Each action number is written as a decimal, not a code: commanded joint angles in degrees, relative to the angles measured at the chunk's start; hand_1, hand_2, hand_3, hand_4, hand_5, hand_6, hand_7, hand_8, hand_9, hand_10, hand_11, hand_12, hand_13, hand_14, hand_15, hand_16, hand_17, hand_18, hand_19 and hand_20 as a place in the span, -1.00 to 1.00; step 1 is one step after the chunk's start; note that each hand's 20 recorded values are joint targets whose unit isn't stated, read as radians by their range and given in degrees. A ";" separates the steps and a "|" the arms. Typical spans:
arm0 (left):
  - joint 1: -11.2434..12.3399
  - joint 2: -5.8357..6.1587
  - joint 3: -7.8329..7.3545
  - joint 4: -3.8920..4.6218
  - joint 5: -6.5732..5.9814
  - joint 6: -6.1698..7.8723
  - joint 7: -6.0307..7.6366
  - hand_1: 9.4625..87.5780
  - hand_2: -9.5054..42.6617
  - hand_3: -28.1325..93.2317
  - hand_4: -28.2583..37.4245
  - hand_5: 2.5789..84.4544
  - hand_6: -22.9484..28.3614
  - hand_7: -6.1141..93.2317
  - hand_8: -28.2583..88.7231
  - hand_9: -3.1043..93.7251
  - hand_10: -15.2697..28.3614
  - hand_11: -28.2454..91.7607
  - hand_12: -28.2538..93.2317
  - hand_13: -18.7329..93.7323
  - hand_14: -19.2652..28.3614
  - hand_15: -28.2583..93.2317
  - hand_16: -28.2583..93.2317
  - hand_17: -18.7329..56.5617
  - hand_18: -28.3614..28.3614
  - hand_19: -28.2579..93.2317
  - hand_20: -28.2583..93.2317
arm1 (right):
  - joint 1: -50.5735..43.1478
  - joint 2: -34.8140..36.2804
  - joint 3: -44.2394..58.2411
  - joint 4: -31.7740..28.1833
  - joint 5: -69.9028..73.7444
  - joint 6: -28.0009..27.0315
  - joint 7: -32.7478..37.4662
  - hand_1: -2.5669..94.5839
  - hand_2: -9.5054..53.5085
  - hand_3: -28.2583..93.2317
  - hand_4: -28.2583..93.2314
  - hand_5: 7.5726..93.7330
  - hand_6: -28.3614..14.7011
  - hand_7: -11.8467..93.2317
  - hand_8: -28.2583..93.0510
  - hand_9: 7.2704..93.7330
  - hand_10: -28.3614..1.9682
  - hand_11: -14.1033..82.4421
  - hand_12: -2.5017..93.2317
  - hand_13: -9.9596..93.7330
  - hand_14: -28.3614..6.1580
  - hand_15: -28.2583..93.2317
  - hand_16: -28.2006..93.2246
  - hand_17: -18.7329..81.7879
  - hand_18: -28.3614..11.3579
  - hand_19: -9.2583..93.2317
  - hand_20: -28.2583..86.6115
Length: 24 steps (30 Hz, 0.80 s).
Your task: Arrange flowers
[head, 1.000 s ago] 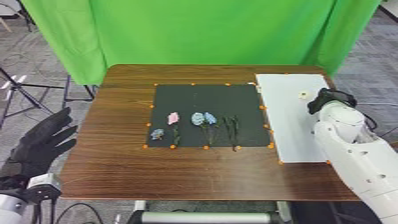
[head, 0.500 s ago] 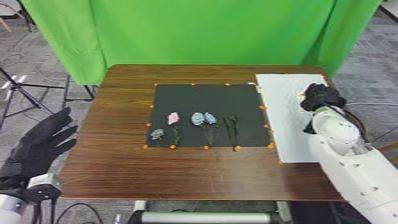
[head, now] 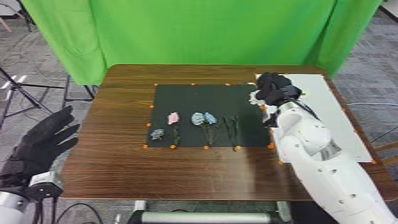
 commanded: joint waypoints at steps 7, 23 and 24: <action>-0.67 0.92 0.37 0.67 -0.20 -0.87 -1.08 -0.63 -0.63 0.62 -1.00 -0.52 -0.08 -0.52 -0.66 -0.56 0.11 -0.37 -0.18 -0.42 0.28 -0.28 -0.41 -0.84 0.66 0.07 -0.40 | 2.82 -7.66 -6.99 6.23 -5.19 1.73 -1.39 0.14 -1.00 0.82 -1.00 0.30 0.34 0.34 -0.50 0.68 0.40 -0.17 0.15 0.72 0.56 0.32 0.10 0.03 -0.47 0.72 0.28; -0.61 0.98 0.33 0.62 -0.23 -0.75 -1.11 -0.63 -0.63 0.62 -1.00 -0.52 -0.08 -0.52 -0.66 -0.56 0.11 -0.38 -0.19 -0.42 0.29 -0.28 -0.41 -0.84 0.66 0.07 -0.40 | 3.20 -7.84 -7.23 7.94 -6.19 3.08 -0.83 -0.03 -1.00 0.76 -1.00 0.21 0.32 0.22 -0.51 0.56 0.38 -0.21 0.10 0.60 0.41 0.44 -0.06 -0.06 -0.48 0.68 0.30; -0.56 0.97 0.37 0.57 -0.20 -0.61 -1.06 -0.63 -0.63 0.62 -1.00 -0.52 -0.08 -0.52 -0.66 -0.56 0.11 -0.38 -0.19 -0.42 0.29 -0.28 -0.41 -0.84 0.66 0.07 -0.40 | 3.22 -7.91 -7.19 7.99 -6.50 2.92 -0.89 -0.05 -1.00 0.75 -1.00 0.21 0.31 0.20 -0.51 0.52 0.35 -0.15 0.04 0.58 0.40 0.45 -0.09 -0.07 -0.48 0.68 0.31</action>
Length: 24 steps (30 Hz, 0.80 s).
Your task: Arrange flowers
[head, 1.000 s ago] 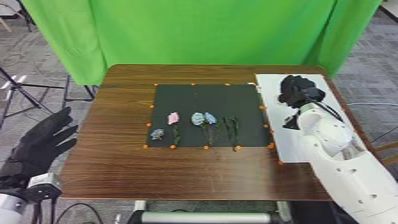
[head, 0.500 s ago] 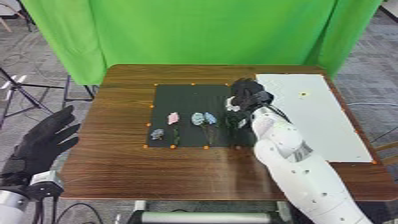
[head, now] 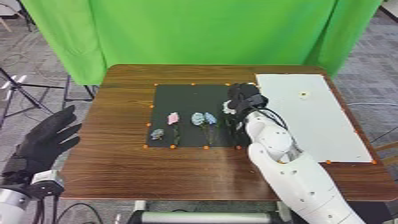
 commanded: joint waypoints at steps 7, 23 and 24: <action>0.24 -0.39 0.01 0.04 -0.04 -0.56 -0.27 -0.63 -0.63 0.62 -1.00 -0.52 -0.08 -0.52 -0.66 -0.56 0.11 -0.38 -0.19 -0.42 0.29 -0.28 -0.41 -0.84 0.66 0.07 -0.40 | 0.18 0.05 0.39 -0.53 -1.43 -0.79 0.16 -0.16 -1.00 0.79 -1.00 0.15 0.30 0.08 -0.53 0.40 0.25 0.04 -0.15 0.52 0.34 0.48 -0.10 -0.12 -0.52 0.66 0.32; 0.74 -0.85 -0.25 -0.33 -0.02 -0.04 0.00 -0.63 -0.63 0.62 -0.99 -0.52 -0.08 -0.52 -0.66 -0.56 0.11 -0.37 -0.19 -0.42 0.29 -0.28 -0.41 -0.84 0.66 0.07 -0.40 | 0.23 1.19 1.76 -2.48 -3.68 -2.04 1.68 -0.32 -1.00 0.84 -1.00 0.13 0.32 0.01 -0.82 0.29 0.18 0.20 -0.33 0.46 0.27 0.51 -0.12 -0.18 -0.57 0.64 0.35; 0.96 -1.00 -0.35 -0.44 0.03 -0.07 0.14 -0.63 -0.63 0.62 -1.00 -0.52 -0.08 -0.52 -0.66 -0.56 0.11 -0.37 -0.19 -0.42 0.29 -0.28 -0.41 -0.84 0.66 0.07 -0.40 | 0.33 1.82 1.88 -2.86 -3.43 -1.26 2.56 -0.34 -1.00 0.84 -1.00 0.12 0.31 0.01 -0.83 0.27 0.16 0.20 -0.33 0.46 0.26 0.52 -0.12 -0.18 -0.58 0.64 0.35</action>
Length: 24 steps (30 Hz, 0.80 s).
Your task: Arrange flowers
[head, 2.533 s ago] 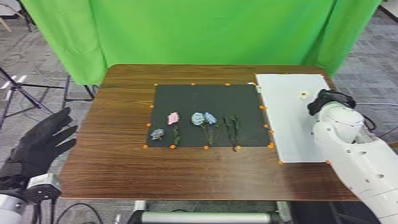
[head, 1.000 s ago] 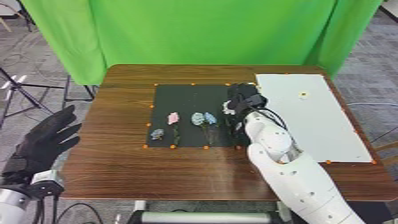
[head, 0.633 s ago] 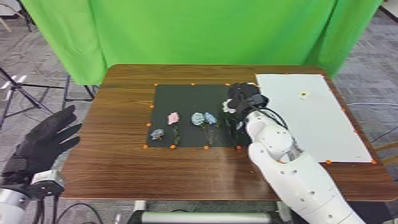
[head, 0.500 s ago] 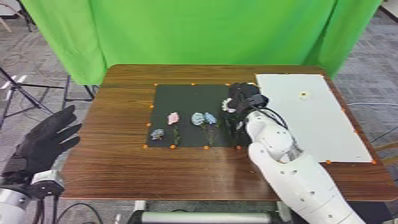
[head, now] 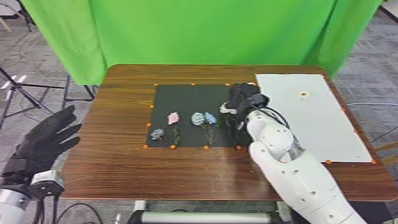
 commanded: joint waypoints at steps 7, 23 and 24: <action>1.55 -1.27 -0.55 -0.73 0.01 0.40 0.32 -0.63 -0.63 0.62 -0.99 -0.52 -0.08 -0.52 -0.66 -0.56 0.11 -0.37 -0.18 -0.42 0.28 -0.28 -0.41 -0.84 0.66 0.07 -0.40 | 5.77 5.63 1.60 3.71 -1.34 3.65 10.69 -0.42 -0.93 0.87 -0.96 -0.22 0.16 -0.01 -0.80 -0.23 -0.19 0.18 -0.30 0.27 0.20 0.48 -0.16 -0.23 -0.57 0.60 0.33; 1.63 -1.26 -0.56 -0.78 0.06 0.47 0.80 -0.63 -0.63 0.62 -0.99 -0.52 -0.08 -0.52 -0.67 -0.56 0.11 -0.38 -0.19 -0.42 0.29 -0.28 -0.41 -0.84 0.66 0.07 -0.40 | 7.03 11.02 6.06 12.83 2.99 -6.57 15.69 -0.39 -0.90 0.91 -0.92 -0.67 -0.04 -0.37 -0.68 -0.75 -0.27 -0.59 -0.35 -0.52 -0.36 -0.53 0.03 -0.61 -0.54 0.16 -0.12; 1.62 -1.23 -0.52 -0.78 0.06 0.51 0.92 -0.63 -0.64 0.62 -1.00 -0.52 -0.08 -0.52 -0.67 -0.56 0.11 -0.38 -0.19 -0.42 0.29 -0.28 -0.41 -0.84 0.66 0.07 -0.40 | 6.68 11.09 7.04 12.98 3.34 -7.83 14.18 -0.39 -0.90 0.91 -0.93 -0.67 -0.04 -0.38 -0.68 -0.74 -0.25 -0.60 -0.35 -0.50 -0.37 -0.55 0.02 -0.61 -0.54 0.15 -0.13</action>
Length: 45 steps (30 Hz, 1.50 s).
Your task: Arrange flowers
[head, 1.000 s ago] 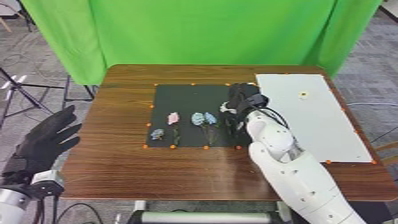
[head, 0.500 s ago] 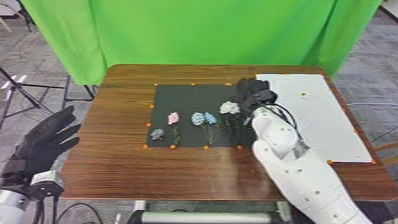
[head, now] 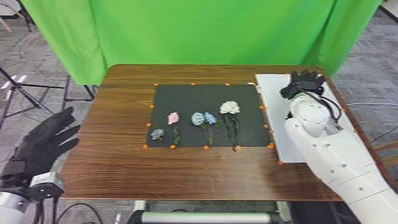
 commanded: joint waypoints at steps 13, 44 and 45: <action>0.67 -0.12 -0.44 -0.26 -0.05 0.19 0.14 -0.63 -0.63 0.62 -1.00 -0.52 -0.08 -0.52 -0.66 -0.56 0.11 -0.37 -0.19 -0.42 0.29 -0.27 -0.41 -0.84 0.66 0.07 -0.40 | -6.44 4.07 6.85 3.74 4.44 3.83 -17.05 -0.16 -0.84 0.91 -1.00 -0.18 0.24 -0.10 -0.84 0.04 0.20 -0.14 -0.52 0.39 0.39 0.02 -0.19 -0.21 -0.36 0.51 -0.04; 0.25 0.36 -0.39 0.23 -0.18 -0.58 -0.13 -0.63 -0.63 0.62 -0.99 -0.52 -0.08 -0.52 -0.67 -0.56 0.12 -0.37 -0.19 -0.41 0.30 -0.26 -0.42 -0.84 0.66 0.08 -0.40 | -23.91 6.13 14.06 -20.00 0.64 2.62 -13.05 -0.37 -1.00 0.93 -1.00 -0.50 0.18 0.12 -0.87 -0.51 -0.11 0.11 -0.32 -0.28 0.06 0.50 -0.28 -0.44 -0.48 0.55 0.33; 0.26 0.33 -0.45 0.20 -0.17 -0.65 -0.20 -0.63 -0.63 0.62 -0.99 -0.52 -0.08 -0.52 -0.67 -0.55 0.12 -0.37 -0.19 -0.41 0.30 -0.26 -0.42 -0.84 0.66 0.08 -0.40 | -23.92 5.98 14.17 -19.75 1.39 1.61 -13.46 -0.37 -1.00 0.93 -1.00 -0.50 0.17 0.07 -0.86 -0.50 -0.10 0.07 -0.33 -0.27 0.06 0.48 -0.29 -0.45 -0.49 0.54 0.33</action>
